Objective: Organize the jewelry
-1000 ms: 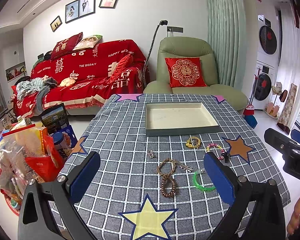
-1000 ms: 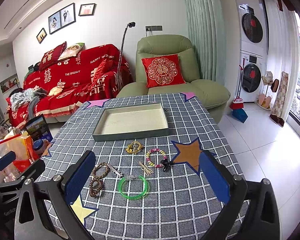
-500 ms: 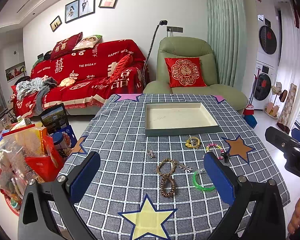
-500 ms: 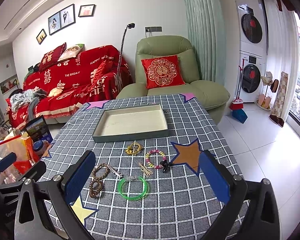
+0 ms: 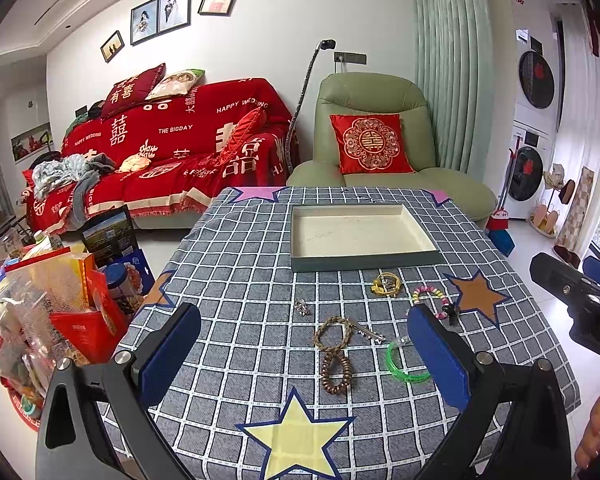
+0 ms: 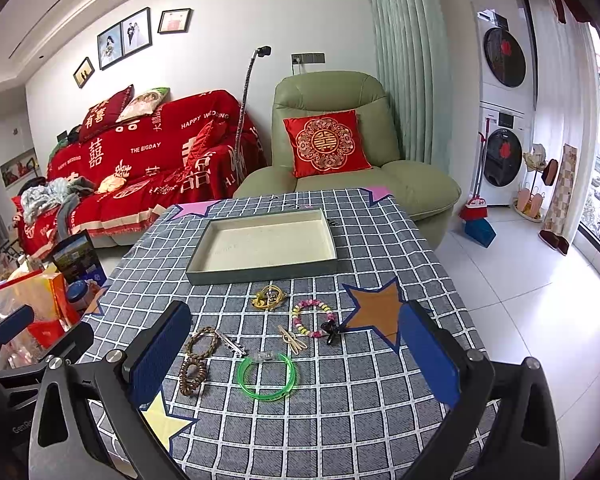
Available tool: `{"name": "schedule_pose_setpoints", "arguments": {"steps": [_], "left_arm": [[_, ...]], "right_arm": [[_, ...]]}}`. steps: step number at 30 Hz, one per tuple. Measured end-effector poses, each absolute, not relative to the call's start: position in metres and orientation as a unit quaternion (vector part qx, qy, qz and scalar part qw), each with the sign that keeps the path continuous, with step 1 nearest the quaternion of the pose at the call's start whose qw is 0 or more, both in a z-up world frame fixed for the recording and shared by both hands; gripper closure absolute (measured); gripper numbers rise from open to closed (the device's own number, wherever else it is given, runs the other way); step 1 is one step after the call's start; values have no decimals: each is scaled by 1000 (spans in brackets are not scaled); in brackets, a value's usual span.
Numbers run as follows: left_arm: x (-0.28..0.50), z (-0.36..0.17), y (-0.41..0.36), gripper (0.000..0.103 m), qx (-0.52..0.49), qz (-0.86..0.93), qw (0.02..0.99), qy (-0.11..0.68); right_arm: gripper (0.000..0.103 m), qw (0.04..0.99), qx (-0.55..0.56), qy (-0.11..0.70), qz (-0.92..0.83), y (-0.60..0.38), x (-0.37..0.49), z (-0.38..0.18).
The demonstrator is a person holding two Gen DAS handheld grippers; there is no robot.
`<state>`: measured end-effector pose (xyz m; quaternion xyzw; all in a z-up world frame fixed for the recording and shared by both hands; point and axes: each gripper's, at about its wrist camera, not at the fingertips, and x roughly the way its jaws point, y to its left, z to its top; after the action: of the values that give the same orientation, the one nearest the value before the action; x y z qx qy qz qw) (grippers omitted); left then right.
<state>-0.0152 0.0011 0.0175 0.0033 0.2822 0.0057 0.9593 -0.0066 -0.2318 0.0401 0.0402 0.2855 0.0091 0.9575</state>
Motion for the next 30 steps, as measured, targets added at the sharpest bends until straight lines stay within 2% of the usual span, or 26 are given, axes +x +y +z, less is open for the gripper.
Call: {"name": "schedule_pose_setpoints", "arguments": {"steps": [24, 30], "left_arm": [[-5, -3, 6, 0, 5, 7, 950, 312], [10, -33, 15, 0, 11, 10, 936, 353]], "right_arm": [[0, 954, 43, 298, 4, -234, 0, 27], [0, 949, 42, 314, -2, -238, 6, 15]]}}
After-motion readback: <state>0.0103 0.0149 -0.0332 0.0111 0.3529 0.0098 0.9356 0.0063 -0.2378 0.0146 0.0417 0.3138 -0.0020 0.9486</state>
